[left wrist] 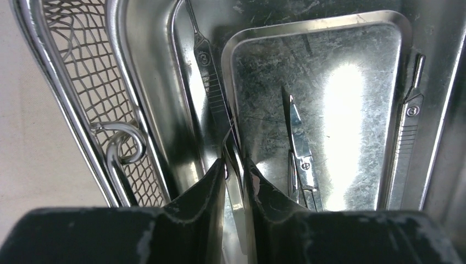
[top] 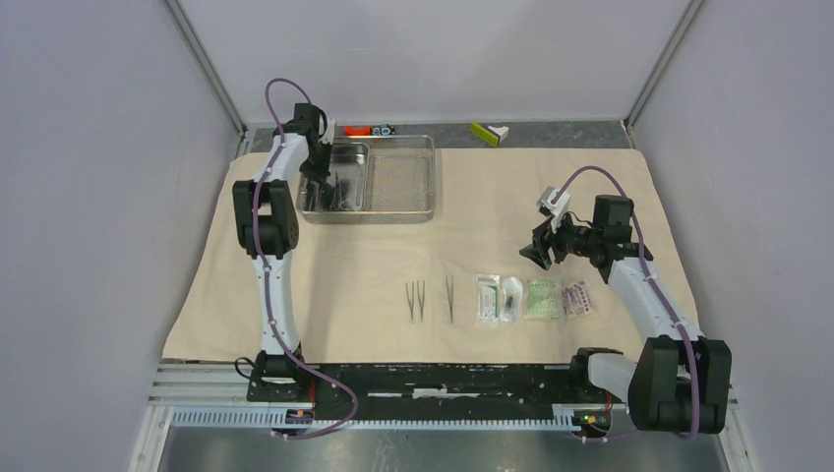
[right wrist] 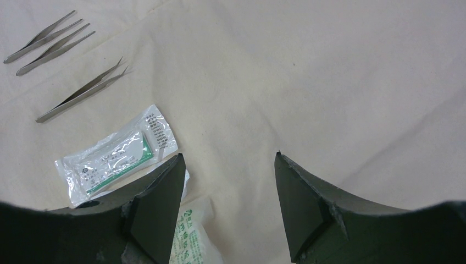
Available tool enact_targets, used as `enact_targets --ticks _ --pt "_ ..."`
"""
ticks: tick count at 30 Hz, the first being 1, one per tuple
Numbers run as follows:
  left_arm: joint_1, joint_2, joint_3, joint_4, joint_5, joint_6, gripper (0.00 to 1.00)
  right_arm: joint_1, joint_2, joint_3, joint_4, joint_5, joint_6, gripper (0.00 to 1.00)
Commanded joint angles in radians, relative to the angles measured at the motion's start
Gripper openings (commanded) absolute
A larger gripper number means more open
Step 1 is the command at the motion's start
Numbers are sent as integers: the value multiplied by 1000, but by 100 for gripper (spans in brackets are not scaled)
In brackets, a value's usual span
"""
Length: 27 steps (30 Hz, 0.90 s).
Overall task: Open and lay out the surgical kit
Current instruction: Pick up the medical item from the container.
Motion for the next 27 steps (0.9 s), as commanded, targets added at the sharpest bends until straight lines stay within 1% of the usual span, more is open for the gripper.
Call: enact_targets --ticks 1,4,10,14,16,27 --pt "6 20 45 -24 58 -5 24 -2 0 33 14 -30 -11 68" --pt "6 22 56 -24 52 6 22 -2 0 32 15 -31 -9 68" --pt "6 25 84 -24 43 19 13 -2 0 30 16 -31 -7 68" --pt "6 18 109 -24 38 33 5 -2 2 30 18 -32 -5 68" --pt "6 10 119 -24 46 37 2 -2 1 30 18 -32 -3 68" --pt "6 -58 78 -24 93 34 2 -2 -2 30 27 -33 2 68"
